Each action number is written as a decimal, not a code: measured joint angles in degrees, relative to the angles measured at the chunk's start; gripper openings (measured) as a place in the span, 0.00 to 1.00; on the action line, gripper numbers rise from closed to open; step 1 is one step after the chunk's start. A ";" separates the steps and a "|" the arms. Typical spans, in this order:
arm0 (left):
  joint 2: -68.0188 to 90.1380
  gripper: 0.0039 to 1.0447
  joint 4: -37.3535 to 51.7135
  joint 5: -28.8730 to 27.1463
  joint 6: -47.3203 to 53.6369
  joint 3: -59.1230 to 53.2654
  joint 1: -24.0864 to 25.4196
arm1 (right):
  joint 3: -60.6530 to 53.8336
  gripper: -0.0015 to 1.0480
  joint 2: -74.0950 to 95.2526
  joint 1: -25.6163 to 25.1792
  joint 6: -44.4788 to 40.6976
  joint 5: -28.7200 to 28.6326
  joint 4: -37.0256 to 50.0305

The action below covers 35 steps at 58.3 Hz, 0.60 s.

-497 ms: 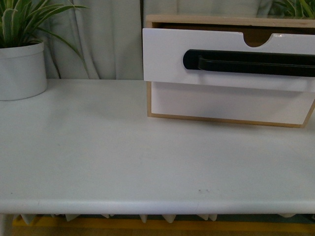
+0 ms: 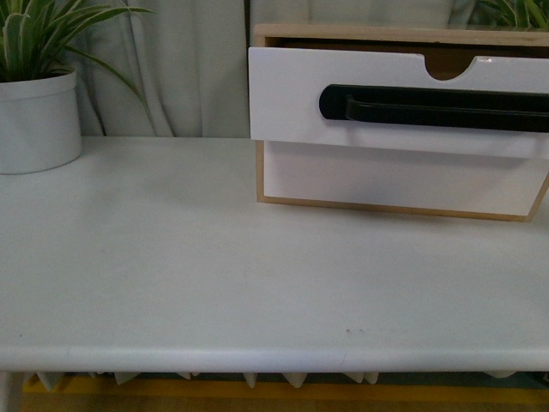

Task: Close drawer sideways

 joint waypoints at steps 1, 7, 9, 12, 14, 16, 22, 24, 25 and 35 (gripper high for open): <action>0.00 0.94 0.00 0.00 0.00 0.00 0.00 | 0.00 0.91 0.00 0.00 0.00 0.00 0.00; 0.00 0.94 0.00 0.00 0.00 0.00 0.00 | 0.00 0.91 0.00 0.00 0.00 0.00 0.00; 0.00 0.94 0.00 0.00 0.00 0.00 -0.02 | 0.00 0.91 0.00 0.00 0.00 0.00 0.00; 0.00 0.94 0.00 0.00 0.00 0.00 0.00 | 0.00 0.91 0.00 0.00 0.00 0.00 0.00; 0.00 0.94 0.00 0.00 0.00 0.00 0.00 | 0.00 0.91 0.00 0.00 -0.02 0.00 0.00; 0.00 0.94 0.00 0.00 0.00 0.00 0.00 | 0.00 0.91 0.00 0.00 0.00 0.00 0.00; 0.00 0.94 0.00 0.00 0.00 0.00 0.00 | 0.00 0.91 0.00 0.00 0.00 0.00 0.00; 0.00 0.94 0.00 0.00 0.00 0.00 0.00 | 0.00 0.91 0.00 0.00 0.00 0.02 0.00; 0.00 0.94 0.00 0.00 0.00 0.00 0.00 | 0.00 0.91 0.00 0.00 0.00 0.00 0.00; 0.00 0.94 0.00 0.00 0.00 0.00 0.00 | 0.00 0.91 0.00 0.00 0.00 0.00 0.00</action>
